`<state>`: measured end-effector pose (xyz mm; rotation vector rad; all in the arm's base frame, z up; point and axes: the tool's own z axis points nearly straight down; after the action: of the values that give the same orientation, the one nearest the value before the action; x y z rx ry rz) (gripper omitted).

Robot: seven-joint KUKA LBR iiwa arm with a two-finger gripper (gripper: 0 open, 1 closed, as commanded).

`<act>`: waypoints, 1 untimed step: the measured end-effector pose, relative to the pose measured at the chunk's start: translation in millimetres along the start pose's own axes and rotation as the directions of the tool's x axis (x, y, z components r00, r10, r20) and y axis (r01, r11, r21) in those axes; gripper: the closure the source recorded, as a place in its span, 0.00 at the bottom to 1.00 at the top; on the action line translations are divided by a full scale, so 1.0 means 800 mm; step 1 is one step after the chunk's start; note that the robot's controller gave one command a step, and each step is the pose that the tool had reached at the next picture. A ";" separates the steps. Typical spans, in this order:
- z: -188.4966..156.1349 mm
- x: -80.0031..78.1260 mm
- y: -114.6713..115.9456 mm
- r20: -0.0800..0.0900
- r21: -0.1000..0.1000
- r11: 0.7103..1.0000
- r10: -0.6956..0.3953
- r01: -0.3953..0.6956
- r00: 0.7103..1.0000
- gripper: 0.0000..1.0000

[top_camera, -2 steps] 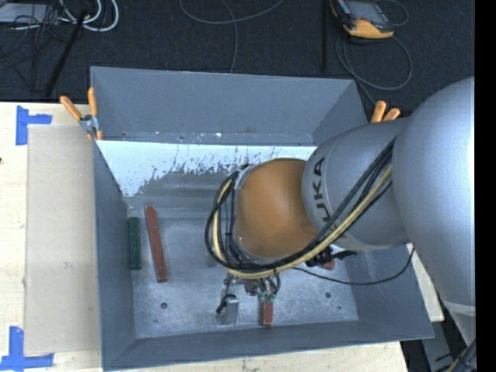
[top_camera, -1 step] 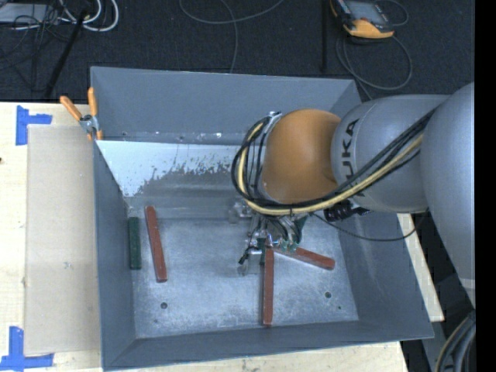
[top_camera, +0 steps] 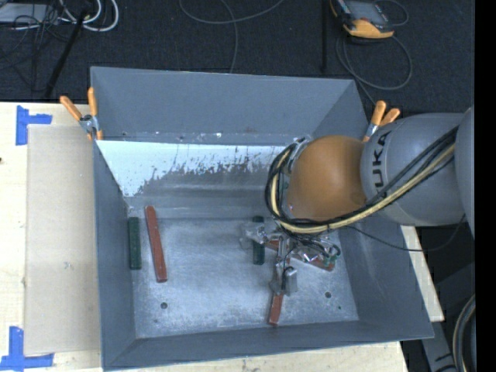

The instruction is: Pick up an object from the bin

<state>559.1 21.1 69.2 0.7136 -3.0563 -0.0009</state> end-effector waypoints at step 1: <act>-0.002 -0.031 -0.044 0.005 0.001 1.000 -0.002 0.002 1.000 0.00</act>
Offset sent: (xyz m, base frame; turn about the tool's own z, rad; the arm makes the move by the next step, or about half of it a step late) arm 0.0365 -0.0207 0.0008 -0.0055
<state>597.3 0.4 70.5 0.7176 -3.0606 -0.0004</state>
